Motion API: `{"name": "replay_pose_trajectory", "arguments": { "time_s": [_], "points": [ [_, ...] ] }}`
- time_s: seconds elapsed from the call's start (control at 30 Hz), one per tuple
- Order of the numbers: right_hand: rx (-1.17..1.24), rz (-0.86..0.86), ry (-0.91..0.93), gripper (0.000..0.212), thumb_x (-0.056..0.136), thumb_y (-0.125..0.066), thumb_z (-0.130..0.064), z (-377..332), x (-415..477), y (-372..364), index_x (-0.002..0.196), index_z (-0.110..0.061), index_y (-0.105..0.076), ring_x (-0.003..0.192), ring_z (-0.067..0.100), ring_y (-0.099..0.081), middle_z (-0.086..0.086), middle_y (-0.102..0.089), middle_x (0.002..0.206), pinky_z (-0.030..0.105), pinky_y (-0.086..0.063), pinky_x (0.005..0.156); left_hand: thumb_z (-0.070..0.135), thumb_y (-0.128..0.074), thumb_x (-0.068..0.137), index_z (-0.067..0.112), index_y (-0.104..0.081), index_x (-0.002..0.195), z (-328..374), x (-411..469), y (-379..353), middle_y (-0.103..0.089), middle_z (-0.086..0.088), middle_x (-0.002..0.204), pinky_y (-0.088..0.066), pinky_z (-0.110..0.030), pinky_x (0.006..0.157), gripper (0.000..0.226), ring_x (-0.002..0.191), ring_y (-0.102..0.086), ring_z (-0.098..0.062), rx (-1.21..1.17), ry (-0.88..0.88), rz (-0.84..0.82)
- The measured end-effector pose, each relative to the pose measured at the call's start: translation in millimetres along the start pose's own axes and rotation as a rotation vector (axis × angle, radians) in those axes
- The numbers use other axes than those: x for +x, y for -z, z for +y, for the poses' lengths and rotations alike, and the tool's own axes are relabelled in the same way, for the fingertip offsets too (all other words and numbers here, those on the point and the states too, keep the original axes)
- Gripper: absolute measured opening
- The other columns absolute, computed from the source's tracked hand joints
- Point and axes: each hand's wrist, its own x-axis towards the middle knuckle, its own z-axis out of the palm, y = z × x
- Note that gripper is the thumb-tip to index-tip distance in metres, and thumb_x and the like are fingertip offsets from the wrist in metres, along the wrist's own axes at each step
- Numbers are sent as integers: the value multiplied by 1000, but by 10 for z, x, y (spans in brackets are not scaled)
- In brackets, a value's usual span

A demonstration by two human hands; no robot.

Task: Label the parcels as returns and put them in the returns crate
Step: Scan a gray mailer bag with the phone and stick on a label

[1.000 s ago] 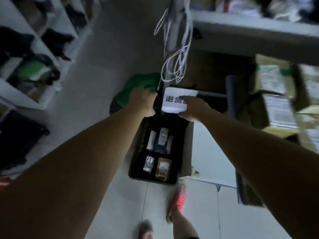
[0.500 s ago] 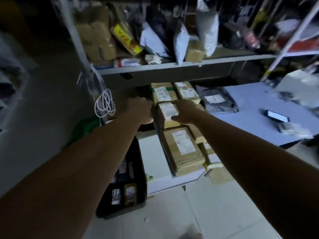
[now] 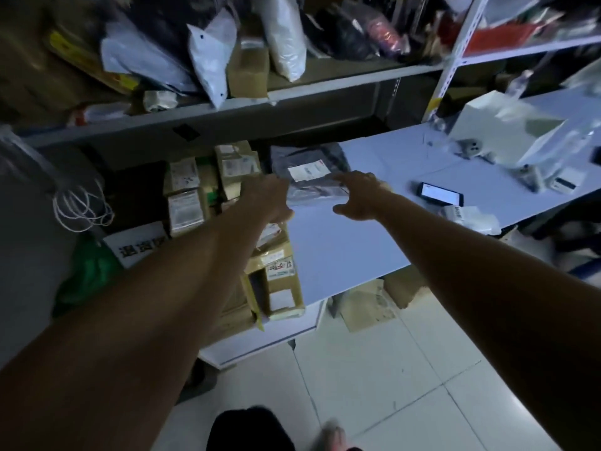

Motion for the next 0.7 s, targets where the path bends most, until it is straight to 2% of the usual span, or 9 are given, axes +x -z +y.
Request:
{"name": "replay_pose_trajectory", "arguments": {
  "time_s": [0.13, 0.3, 0.43, 0.57, 0.63, 0.7],
  "points": [
    [15, -36, 22, 67, 88, -64, -45, 527, 299, 66, 148, -40, -34, 133, 32, -44, 2, -46, 148, 47, -41, 105, 43, -60, 87, 23, -48, 134, 306, 495, 5, -57, -5, 131, -48, -40, 87, 53, 118, -59, -30, 1, -5, -15],
    [42, -87, 59, 59, 87, -65, -43, 942, 1029, -91, 142, -37, -43, 131, 30, -45, 1, -50, 144, 45, -40, 103, 37, -58, 86, 19, -53, 127, 426, 1314, -259, -60, -7, 118, -52, -41, 89, 45, 111, -60, -31, -121, 75, -83],
    [55, -146, 57, 65, 86, -65, -48, 1196, 1788, -360, 145, -38, -39, 129, 31, -47, 2, -52, 141, 45, -44, 101, 35, -60, 87, 15, -50, 127, 435, 2048, -668, -55, -12, 127, -45, -38, 86, 45, 116, -55, -33, -219, 142, -130],
    [149, -213, 28, 65, 86, -66, -45, 1366, 2472, -628, 145, -32, -42, 116, 33, -56, 8, -57, 130, 38, -50, 85, 48, -64, 84, 15, -50, 130, 380, 2589, -1005, -56, -11, 128, -50, -41, 90, 59, 116, -57, -34, -329, 260, -179],
    [254, -222, -14, 65, 85, -67, -44, 1410, 2781, -744, 143, -27, -44, 105, 34, -61, 11, -60, 123, 34, -51, 74, 51, -65, 82, 14, -52, 131, 327, 2779, -1138, -58, -14, 129, -52, -43, 89, 63, 115, -58, -36, -426, 373, -103],
    [382, -223, -69, 65, 83, -67, -49, 1419, 3035, -858, 139, -22, -47, 94, 32, -63, 12, -62, 116, 33, -51, 65, 53, -66, 82, 12, -48, 137, 298, 2910, -1241, -52, -17, 137, -49, -44, 96, 70, 122, -52, -37, -477, 486, -17]
  ]
}}
